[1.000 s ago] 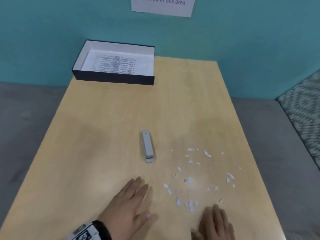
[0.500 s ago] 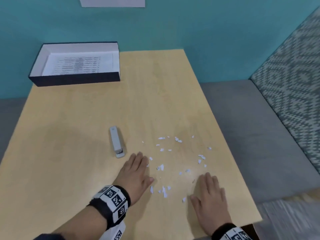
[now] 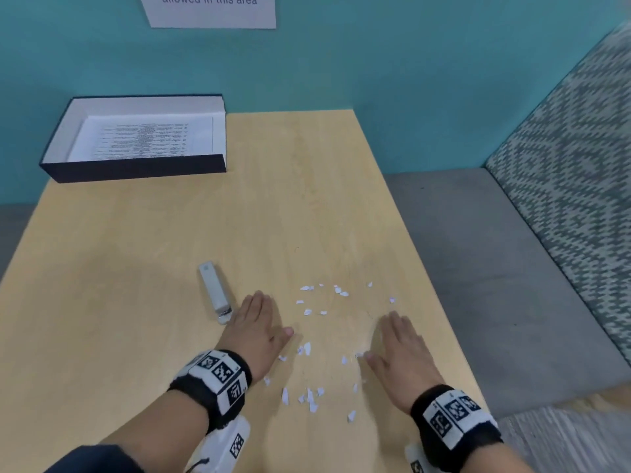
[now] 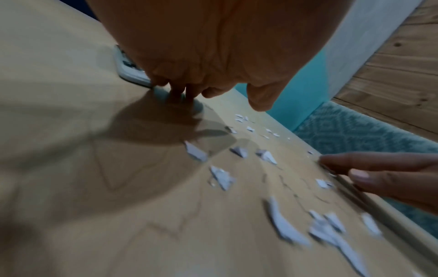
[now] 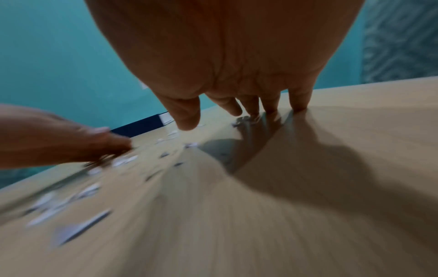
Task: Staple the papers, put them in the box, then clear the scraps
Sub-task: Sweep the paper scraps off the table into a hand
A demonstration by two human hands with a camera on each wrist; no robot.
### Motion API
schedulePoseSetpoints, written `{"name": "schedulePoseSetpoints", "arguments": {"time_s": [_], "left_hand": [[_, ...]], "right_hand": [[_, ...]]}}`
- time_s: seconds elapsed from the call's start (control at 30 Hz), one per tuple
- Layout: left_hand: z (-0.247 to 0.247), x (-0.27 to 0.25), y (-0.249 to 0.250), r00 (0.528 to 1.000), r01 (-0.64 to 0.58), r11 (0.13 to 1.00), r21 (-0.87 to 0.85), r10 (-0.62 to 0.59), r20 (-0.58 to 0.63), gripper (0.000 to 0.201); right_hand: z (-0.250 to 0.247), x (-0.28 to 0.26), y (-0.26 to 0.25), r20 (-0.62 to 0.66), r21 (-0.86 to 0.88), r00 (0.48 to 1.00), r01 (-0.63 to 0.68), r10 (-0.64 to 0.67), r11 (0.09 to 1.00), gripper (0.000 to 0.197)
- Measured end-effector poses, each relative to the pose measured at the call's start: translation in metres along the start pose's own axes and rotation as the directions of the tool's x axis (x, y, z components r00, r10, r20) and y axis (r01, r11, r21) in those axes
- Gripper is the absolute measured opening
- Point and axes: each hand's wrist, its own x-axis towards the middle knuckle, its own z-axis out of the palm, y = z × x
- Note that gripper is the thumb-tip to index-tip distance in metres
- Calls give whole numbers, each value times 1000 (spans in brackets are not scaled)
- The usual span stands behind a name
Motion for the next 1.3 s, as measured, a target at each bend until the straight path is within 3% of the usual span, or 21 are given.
{"name": "schedulePoseSetpoints", "arguments": {"time_s": [0.07, 0.13, 0.23, 0.37, 0.53, 0.63, 0.73, 0.8, 0.93, 1.07, 1.13, 1.3], "left_hand": [[5, -9, 4, 998, -36, 999, -15, 37, 46, 78], [3, -13, 6, 998, -55, 998, -28, 56, 36, 76], [-7, -2, 5, 999, -44, 997, -56, 43, -19, 76], [-11, 16, 7, 999, -30, 999, -24, 31, 10, 77], [0, 1, 9, 972, -206, 978, 34, 201, 126, 91], [-6, -2, 7, 961, -232, 972, -37, 234, 148, 103], [-19, 20, 5, 986, -164, 986, -37, 166, 32, 84], [-29, 36, 9, 994, -112, 991, -78, 111, -8, 78], [-35, 59, 12, 998, -28, 994, -104, 22, -51, 76], [-24, 56, 1, 992, 74, 991, -114, -85, -93, 75], [-17, 49, -6, 989, 84, 990, -112, -96, -111, 73], [-14, 43, -21, 984, 97, 983, -153, -118, -136, 74]], "right_hand": [[1, -15, -8, 51, -8, 993, 106, -106, 994, 69], [-8, -21, -10, 10, 93, 989, 145, -147, 985, 62], [-27, 6, -5, -100, 166, 994, 55, -39, 985, 59], [-34, 51, -9, -21, 136, 997, -67, 71, 988, 69], [-5, 18, -36, 132, -86, 969, 223, -211, 971, 71], [-19, 16, -35, 71, -3, 975, 209, -209, 978, 66], [-41, 47, -33, -20, 40, 994, 106, -105, 994, 66], [-46, 63, -36, 39, 35, 997, 63, -65, 997, 69], [-40, 60, -51, 200, -51, 971, 142, -129, 989, 59], [-55, 68, -77, 68, -110, 975, 219, -212, 970, 40], [-57, 89, -93, 38, -127, 965, 262, -259, 957, 44], [-40, 145, -142, 220, -225, 917, 381, -334, 897, 71]]}}
